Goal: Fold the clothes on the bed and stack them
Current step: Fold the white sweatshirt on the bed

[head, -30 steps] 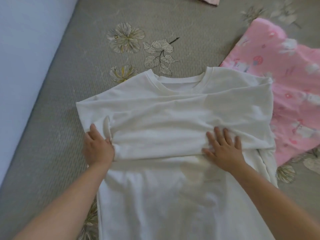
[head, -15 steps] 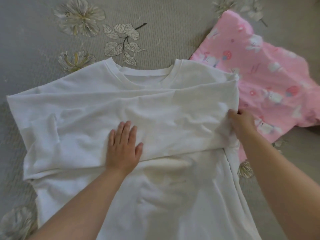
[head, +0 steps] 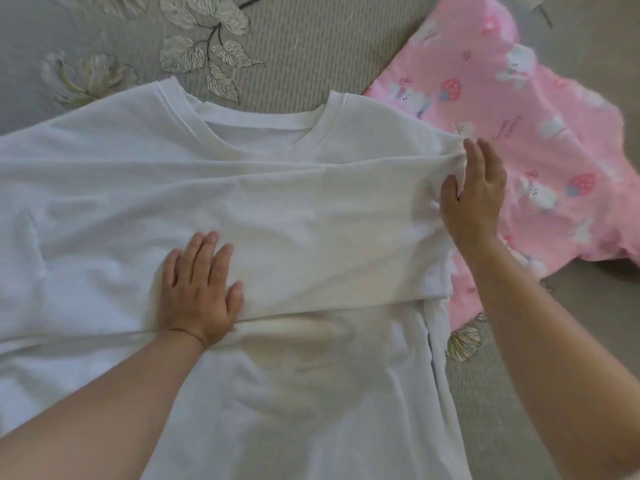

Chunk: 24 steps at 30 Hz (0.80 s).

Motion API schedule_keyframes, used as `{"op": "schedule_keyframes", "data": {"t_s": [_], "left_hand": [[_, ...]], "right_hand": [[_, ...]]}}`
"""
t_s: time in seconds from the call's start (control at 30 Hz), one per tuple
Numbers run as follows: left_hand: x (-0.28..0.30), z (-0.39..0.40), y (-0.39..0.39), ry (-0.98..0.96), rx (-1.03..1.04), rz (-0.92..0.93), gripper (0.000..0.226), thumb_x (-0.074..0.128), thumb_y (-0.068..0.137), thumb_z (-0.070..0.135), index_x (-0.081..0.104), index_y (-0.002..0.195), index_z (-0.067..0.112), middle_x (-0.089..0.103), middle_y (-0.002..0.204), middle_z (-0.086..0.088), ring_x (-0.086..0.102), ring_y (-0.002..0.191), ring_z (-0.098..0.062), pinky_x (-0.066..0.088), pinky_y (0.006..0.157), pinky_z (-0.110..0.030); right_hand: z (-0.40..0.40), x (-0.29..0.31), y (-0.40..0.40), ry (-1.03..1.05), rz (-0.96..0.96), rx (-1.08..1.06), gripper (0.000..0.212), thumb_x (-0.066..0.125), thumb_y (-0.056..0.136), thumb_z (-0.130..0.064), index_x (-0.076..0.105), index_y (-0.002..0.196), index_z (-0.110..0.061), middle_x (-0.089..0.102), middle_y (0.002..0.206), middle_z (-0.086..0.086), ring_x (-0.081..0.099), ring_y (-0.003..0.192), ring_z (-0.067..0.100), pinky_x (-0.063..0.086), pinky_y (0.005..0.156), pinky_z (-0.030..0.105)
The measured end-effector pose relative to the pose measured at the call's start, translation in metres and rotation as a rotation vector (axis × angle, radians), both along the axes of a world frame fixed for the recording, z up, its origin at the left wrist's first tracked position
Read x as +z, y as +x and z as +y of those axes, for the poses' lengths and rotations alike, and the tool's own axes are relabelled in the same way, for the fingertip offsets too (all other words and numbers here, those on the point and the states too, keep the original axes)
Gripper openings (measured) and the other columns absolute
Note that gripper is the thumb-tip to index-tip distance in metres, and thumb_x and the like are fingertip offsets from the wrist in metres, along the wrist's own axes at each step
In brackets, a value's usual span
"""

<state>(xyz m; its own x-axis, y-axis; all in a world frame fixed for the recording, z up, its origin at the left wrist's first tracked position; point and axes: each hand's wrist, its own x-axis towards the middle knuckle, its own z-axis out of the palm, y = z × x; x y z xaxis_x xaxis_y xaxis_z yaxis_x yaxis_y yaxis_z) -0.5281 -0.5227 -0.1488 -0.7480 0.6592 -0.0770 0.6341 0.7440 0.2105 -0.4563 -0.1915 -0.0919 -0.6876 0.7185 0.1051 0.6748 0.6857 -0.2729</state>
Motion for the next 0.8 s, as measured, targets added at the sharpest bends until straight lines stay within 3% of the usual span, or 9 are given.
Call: {"op": "schedule_keyframes", "data": {"t_s": [0.1,0.23,0.3,0.37,0.53,0.67,0.73,0.8], "left_hand": [[0.001,0.001,0.000,-0.012,0.009,0.009,0.054,0.037,0.077,0.031,0.062,0.108,-0.005,0.058,0.118,-0.027,0.057,0.108,-0.044,0.041,0.091,-0.049],[-0.002,0.001,-0.002,0.044,0.004,0.069,0.049,0.037,0.077,0.030,0.049,0.114,0.001,0.059,0.117,-0.028,0.057,0.107,-0.045,0.032,0.091,-0.047],[-0.004,0.000,-0.003,0.060,0.000,0.103,0.047,0.037,0.077,0.031,0.045,0.114,0.003,0.059,0.116,-0.028,0.054,0.112,-0.039,0.030,0.092,-0.047],[-0.007,-0.001,-0.002,0.067,0.002,0.121,0.048,0.037,0.076,0.031,0.045,0.114,0.003,0.059,0.116,-0.027,0.047,0.114,-0.034,0.030,0.093,-0.046],[-0.011,-0.002,-0.002,0.062,-0.013,0.130,0.049,0.037,0.076,0.032,0.045,0.115,0.004,0.059,0.117,-0.027,0.041,0.116,-0.031,0.029,0.093,-0.046],[-0.011,-0.002,-0.002,0.067,-0.016,0.134,0.048,0.037,0.077,0.031,0.045,0.115,0.003,0.059,0.117,-0.028,0.042,0.115,-0.033,0.030,0.092,-0.047],[-0.009,-0.001,-0.002,0.044,-0.016,0.116,0.048,0.037,0.077,0.031,0.046,0.115,0.003,0.059,0.117,-0.027,0.052,0.113,-0.038,0.033,0.093,-0.047],[-0.004,0.000,-0.002,-0.002,-0.016,0.074,0.050,0.037,0.076,0.031,0.054,0.112,0.000,0.060,0.116,-0.027,0.057,0.107,-0.044,0.042,0.091,-0.051]], "right_hand": [[0.023,0.010,-0.018,0.021,-0.086,0.196,0.029,0.043,0.085,0.001,0.063,0.106,0.008,0.055,0.123,0.023,0.041,0.124,0.035,0.026,0.101,0.030],[0.039,0.012,-0.049,0.100,-0.257,0.154,0.045,0.026,0.079,-0.020,0.060,0.089,0.009,0.062,0.096,0.025,0.047,0.105,0.033,0.022,0.090,0.033],[0.044,0.003,-0.062,0.197,-0.365,0.216,0.037,0.033,0.087,-0.019,0.058,0.086,0.008,0.062,0.092,0.025,0.047,0.101,0.034,0.021,0.091,0.036],[0.050,-0.007,-0.069,0.238,-0.406,0.246,0.027,0.040,0.089,-0.012,0.056,0.088,0.010,0.060,0.094,0.028,0.046,0.102,0.036,0.021,0.091,0.038],[0.053,-0.026,-0.064,0.258,-0.447,0.158,0.026,0.036,0.090,-0.008,0.051,0.100,0.011,0.051,0.108,0.031,0.039,0.112,0.035,0.018,0.096,0.040],[0.036,-0.023,-0.055,0.197,-0.350,0.051,0.036,0.035,0.094,-0.017,0.044,0.122,0.003,0.037,0.137,0.022,0.025,0.132,0.033,0.009,0.108,0.043],[0.007,-0.022,-0.043,0.163,-0.261,0.117,0.039,0.038,0.093,-0.016,0.043,0.128,-0.001,0.027,0.148,0.018,0.019,0.138,0.033,0.006,0.110,0.044],[-0.037,-0.019,-0.019,0.116,-0.184,0.280,0.037,0.049,0.089,-0.010,0.052,0.123,0.003,0.035,0.143,0.022,0.029,0.134,0.041,0.017,0.109,0.052]]}}
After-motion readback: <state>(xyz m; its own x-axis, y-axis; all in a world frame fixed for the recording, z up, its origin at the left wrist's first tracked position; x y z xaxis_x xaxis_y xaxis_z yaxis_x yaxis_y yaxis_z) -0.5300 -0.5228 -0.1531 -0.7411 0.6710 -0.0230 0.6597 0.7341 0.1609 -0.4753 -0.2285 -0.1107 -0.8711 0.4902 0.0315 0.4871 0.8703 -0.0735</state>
